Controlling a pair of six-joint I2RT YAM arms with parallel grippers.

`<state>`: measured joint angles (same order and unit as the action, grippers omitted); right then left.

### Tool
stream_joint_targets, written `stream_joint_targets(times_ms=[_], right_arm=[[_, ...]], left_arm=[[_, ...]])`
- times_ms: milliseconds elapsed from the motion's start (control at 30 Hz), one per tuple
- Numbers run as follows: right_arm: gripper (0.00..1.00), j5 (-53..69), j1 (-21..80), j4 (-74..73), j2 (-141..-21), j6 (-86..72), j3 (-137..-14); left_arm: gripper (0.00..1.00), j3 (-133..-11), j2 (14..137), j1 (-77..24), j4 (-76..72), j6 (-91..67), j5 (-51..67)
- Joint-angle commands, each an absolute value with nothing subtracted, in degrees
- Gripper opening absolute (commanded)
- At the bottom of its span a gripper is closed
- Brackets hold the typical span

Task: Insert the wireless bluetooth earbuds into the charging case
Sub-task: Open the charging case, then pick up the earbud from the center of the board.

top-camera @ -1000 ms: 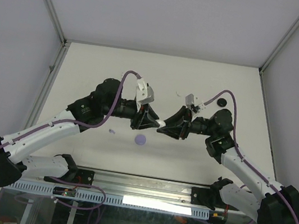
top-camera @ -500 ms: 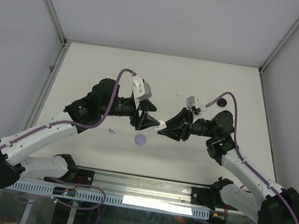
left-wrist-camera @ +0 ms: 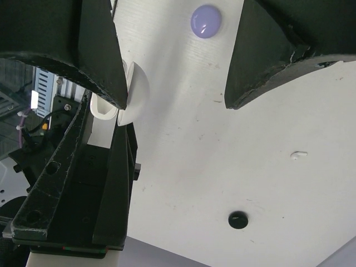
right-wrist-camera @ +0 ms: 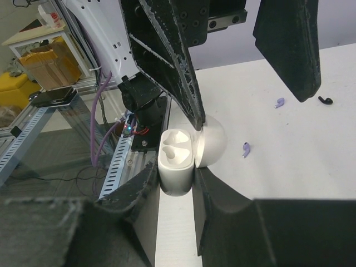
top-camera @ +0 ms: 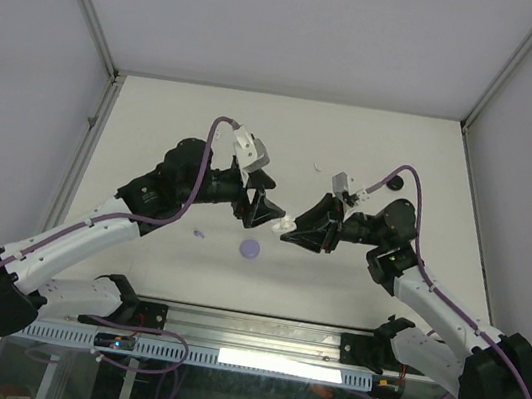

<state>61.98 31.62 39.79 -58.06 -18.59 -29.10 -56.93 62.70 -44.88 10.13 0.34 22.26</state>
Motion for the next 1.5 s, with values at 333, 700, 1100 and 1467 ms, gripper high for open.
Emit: stream_joint_targets(times_ms=[333,700,1100,1467], right_arm=[[0.00,56.3,31.9,37.3,-57.6,-13.4,-29.0],[0.00,44.1,31.9,36.2,-57.7,-8.8,-25.6],[0.00,32.0,31.8,37.4,-54.9,-7.0,-21.3],[0.00,31.0,31.9,36.3,-56.0,-6.0,-21.3]], left_arm=[[0.86,-55.7,60.8,-43.9,5.3,-2.5,18.6],[0.99,-55.0,60.8,-41.6,4.6,-6.7,0.6],[0.99,-61.4,74.5,-31.1,9.2,-12.7,-13.8],[0.99,-76.4,97.5,-21.3,13.8,-13.7,-13.5]])
